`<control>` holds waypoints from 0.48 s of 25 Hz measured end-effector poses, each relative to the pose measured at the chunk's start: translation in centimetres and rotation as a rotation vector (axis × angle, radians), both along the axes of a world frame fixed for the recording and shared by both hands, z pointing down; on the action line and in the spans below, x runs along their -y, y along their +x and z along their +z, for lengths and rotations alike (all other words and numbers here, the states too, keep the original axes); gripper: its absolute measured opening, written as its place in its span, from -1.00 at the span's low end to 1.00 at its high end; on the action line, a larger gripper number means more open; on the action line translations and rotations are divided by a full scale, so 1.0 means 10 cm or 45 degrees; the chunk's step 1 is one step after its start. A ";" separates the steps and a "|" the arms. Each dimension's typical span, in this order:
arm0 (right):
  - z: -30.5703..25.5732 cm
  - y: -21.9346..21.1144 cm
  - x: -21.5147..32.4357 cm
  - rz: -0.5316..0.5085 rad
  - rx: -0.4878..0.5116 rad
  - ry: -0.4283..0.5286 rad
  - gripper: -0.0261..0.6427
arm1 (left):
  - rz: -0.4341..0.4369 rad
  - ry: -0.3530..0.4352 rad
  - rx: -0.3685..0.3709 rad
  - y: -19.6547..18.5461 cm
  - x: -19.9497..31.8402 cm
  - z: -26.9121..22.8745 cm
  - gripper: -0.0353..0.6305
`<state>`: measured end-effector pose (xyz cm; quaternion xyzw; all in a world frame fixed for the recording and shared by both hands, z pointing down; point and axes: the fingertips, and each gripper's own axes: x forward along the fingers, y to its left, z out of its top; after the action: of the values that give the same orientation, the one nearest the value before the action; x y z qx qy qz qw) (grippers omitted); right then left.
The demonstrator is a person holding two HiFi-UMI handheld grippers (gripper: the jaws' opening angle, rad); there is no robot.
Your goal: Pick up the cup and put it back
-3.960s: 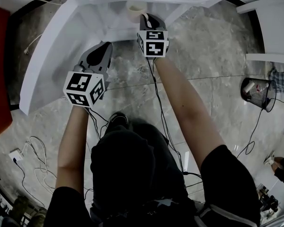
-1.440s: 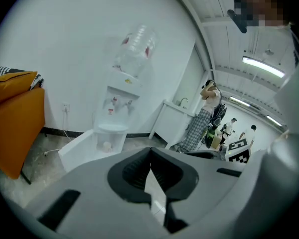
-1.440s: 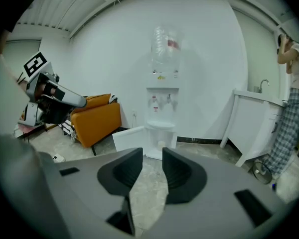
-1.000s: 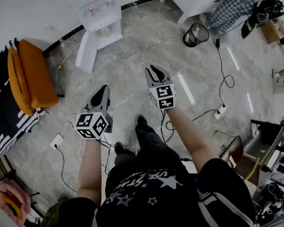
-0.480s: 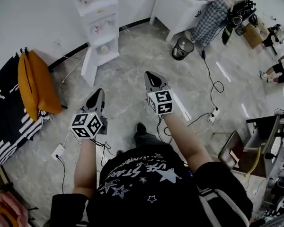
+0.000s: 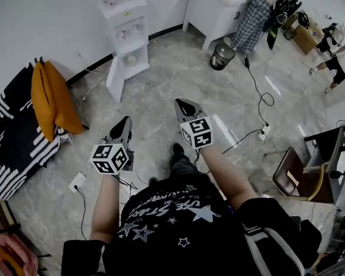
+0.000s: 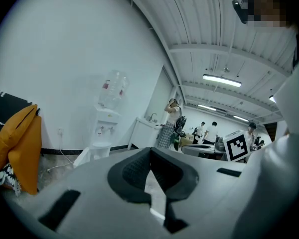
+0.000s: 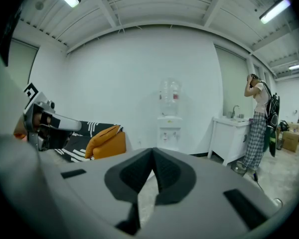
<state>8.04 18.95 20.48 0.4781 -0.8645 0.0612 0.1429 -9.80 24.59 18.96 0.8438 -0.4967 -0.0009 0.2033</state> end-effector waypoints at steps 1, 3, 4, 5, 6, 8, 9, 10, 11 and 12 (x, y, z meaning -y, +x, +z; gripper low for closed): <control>0.02 -0.02 -0.08 -0.004 0.005 -0.009 -0.91 | -0.001 -0.006 -0.003 -0.01 -0.07 0.01 -0.87; 0.04 -0.05 -0.24 -0.011 0.010 -0.019 -0.91 | -0.003 -0.015 -0.012 -0.03 -0.19 0.03 -0.87; 0.04 -0.07 -0.31 -0.013 0.013 -0.019 -0.91 | -0.001 -0.019 -0.013 -0.03 -0.24 0.04 -0.87; 0.04 -0.08 -0.37 -0.014 0.015 -0.017 -0.91 | 0.003 -0.020 -0.012 -0.03 -0.29 0.05 -0.87; 0.02 -0.10 -0.43 -0.014 0.017 -0.011 -0.91 | 0.011 -0.019 -0.009 -0.02 -0.32 0.05 -0.87; -0.03 -0.12 -0.51 -0.013 0.013 0.006 -0.91 | 0.031 -0.012 0.006 -0.02 -0.36 0.04 -0.87; -0.06 -0.12 -0.54 -0.011 0.009 0.014 -0.91 | 0.042 -0.009 0.013 -0.01 -0.37 0.04 -0.87; -0.09 -0.12 -0.57 -0.009 0.005 0.020 -0.91 | 0.052 -0.007 0.017 -0.01 -0.38 0.03 -0.87; -0.11 -0.11 -0.60 -0.004 0.003 0.025 -0.91 | 0.061 -0.006 0.017 0.00 -0.39 0.03 -0.87; -0.14 -0.10 -0.63 0.001 0.001 0.030 -0.91 | 0.068 -0.006 0.014 0.01 -0.40 0.03 -0.87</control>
<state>7.08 25.25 19.08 0.4801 -0.8649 0.0513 0.1371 -9.68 28.63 19.21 0.8563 -0.4752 0.0104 0.2023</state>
